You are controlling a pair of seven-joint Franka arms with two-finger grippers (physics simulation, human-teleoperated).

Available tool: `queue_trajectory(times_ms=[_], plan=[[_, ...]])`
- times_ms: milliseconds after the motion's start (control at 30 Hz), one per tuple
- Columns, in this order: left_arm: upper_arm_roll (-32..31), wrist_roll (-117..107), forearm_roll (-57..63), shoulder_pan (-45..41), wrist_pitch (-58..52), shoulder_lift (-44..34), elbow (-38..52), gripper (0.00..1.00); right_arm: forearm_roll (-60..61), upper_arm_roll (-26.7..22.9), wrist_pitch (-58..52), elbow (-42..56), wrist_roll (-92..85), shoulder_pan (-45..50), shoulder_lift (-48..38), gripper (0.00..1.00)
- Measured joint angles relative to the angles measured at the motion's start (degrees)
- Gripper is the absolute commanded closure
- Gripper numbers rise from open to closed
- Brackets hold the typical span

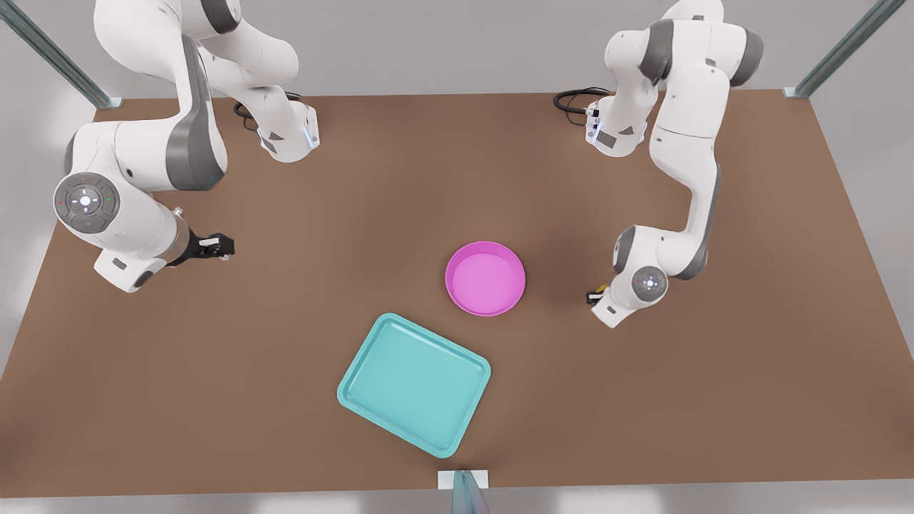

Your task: Place the orange on the plate with the left arm and the plate on the tray with the right arm

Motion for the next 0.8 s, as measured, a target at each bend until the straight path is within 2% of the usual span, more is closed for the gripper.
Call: queue_trajectory(times_ms=[133, 267, 333, 400, 433, 567, 633, 733, 767, 800], plan=[[-0.3, -3.0, -1.9, -10.3, -4.4, -3.2, 1.3, 0.33, 0.1, 0.0, 0.0, 0.0, -0.1, -0.2, 0.4, 0.0], [-0.8, -7.7, -5.1, -20.7, -9.8, 2.4, 13.8, 0.33, 0.1, 0.0, 0.0, 0.0, -0.1, -0.3, 0.6, 0.0], [-1.6, -10.3, -5.8, -23.2, -11.6, 6.9, 20.4, 0.33, 0.2, 0.0, 0.0, 0.0, -0.1, -0.3, 0.7, 0.0], [-2.5, -12.7, -6.3, -23.8, -12.9, 8.5, 22.3, 0.32, 0.2, 0.0, 0.0, 0.0, -0.2, -0.4, 0.7, 0.0], [-2.7, -13.8, -6.5, -23.9, -13.3, 9.0, 22.7, 0.0, 0.2, 0.0, 0.0, 0.0, -0.2, -0.4, 0.7, 0.0], [-2.9, -17.5, -6.8, -23.8, -14.6, 9.5, 23.0, 0.0, 0.4, 0.0, 0.0, -0.1, -0.2, -0.5, 0.9, 0.0], [1.3, -18.5, -7.1, -21.4, -20.0, 3.8, 26.9, 0.0, 1.9, 0.0, 0.0, -0.2, -0.1, 0.0, 3.2, 0.0], [18.8, -17.7, -7.3, -19.1, -34.3, -3.6, 39.5, 0.0, 11.7, 0.0, 5.1, -0.3, 1.1, 4.8, 14.1, 0.0], [21.9, -16.8, -7.4, -17.5, -38.3, -6.6, 40.8, 0.0, 15.3, 0.0, 8.0, -0.3, 1.7, 6.9, 17.1, 0.0], [17.1, -15.8, -7.1, -10.5, -41.7, -9.6, 41.2, 0.0, 18.9, 0.1, 11.1, -1.1, 2.2, 8.5, 19.3, 0.0]])
